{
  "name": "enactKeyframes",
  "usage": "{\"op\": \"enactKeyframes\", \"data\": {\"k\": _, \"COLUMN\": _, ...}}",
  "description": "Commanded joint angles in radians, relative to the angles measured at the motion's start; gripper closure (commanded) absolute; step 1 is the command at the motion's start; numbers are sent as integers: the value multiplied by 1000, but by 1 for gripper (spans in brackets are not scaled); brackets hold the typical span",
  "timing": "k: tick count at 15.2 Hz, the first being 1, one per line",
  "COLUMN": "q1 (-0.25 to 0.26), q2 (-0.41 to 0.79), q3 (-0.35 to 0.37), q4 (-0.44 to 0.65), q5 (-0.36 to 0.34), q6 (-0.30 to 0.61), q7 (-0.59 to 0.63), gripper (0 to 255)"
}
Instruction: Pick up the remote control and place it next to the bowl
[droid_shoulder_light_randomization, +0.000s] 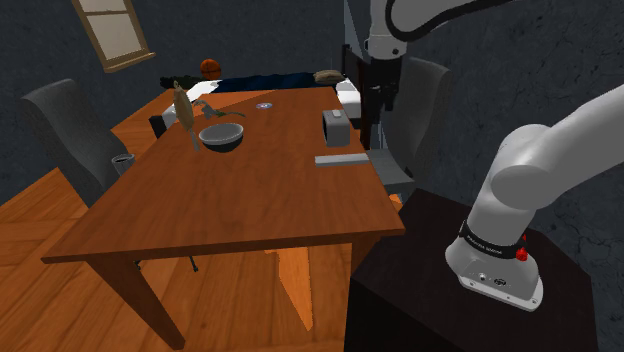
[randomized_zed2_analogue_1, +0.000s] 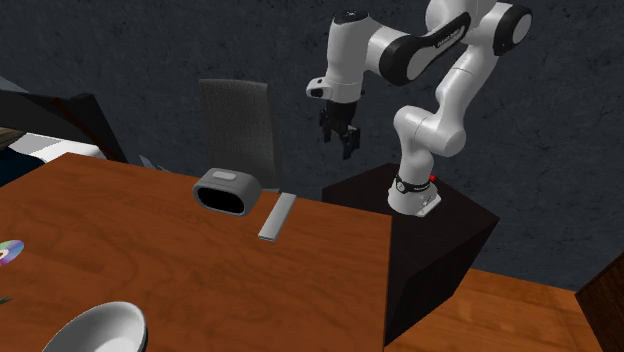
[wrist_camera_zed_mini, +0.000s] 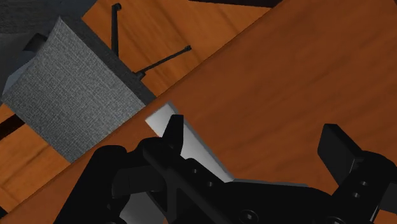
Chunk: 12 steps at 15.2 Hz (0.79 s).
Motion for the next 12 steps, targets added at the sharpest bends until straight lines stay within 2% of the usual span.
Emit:
{"op": "enactKeyframes", "data": {"k": 1, "q1": 3, "q2": 57, "q3": -36, "q4": -6, "q5": -17, "q6": 72, "q7": -70, "gripper": 0}}
{"op": "enactKeyframes", "data": {"k": 7, "q1": 22, "q2": 254, "q3": -128, "q4": -2, "q5": -35, "q6": 282, "q7": -263, "gripper": 0}}
{"op": "enactKeyframes", "data": {"k": 12, "q1": 47, "q2": 451, "q3": -191, "q4": 48, "q5": -6, "q6": 436, "q7": -438, "gripper": 0}}
